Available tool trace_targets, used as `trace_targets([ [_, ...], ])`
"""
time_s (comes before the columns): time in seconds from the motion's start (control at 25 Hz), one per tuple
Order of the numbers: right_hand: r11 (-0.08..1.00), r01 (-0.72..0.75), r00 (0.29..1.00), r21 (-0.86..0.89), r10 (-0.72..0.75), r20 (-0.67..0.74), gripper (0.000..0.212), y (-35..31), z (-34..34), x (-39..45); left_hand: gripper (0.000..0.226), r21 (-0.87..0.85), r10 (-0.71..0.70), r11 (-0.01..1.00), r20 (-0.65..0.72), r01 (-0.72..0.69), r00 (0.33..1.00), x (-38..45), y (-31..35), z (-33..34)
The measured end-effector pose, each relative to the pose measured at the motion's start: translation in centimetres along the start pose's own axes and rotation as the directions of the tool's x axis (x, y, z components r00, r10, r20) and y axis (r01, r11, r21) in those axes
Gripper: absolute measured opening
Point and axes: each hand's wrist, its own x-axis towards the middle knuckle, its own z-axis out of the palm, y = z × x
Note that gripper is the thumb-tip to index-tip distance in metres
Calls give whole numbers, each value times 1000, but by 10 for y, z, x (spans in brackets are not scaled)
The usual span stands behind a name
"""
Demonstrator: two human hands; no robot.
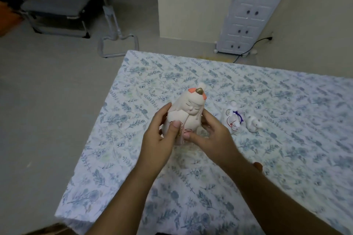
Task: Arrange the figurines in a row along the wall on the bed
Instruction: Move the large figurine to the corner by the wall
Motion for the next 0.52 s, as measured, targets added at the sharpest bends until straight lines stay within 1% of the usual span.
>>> trace_targets([
  [0.08,997,46,993,59,-39,-116,69,-13,-41,-7,47,-35,37,999,80,-34,996,15,31,36],
  [0.16,995,66,980,81,-49,-194,73,-19,-91,-17,45,-65,70,996,191,-59,979,26,56,84],
  [0.24,997,61,967,42,-48,-249,74,-14,-146,-30,44,-82,87,994,273,-67,958,34,71,143],
  [0.32,998,40,938,41,-23,-346,76,4,-210,-45,43,-60,73,997,330,-57,941,40,76,217],
  [0.4,999,8,889,48,15,-458,77,30,-272,-57,42,-60,48,998,394,-27,918,47,74,297],
  [0.44,999,-13,851,40,32,-524,77,45,-302,-62,41,-53,29,999,433,-7,901,50,74,338],
  [0.52,997,-60,751,52,80,-655,75,82,-371,-70,40,-37,-19,998,524,45,851,60,72,428],
])
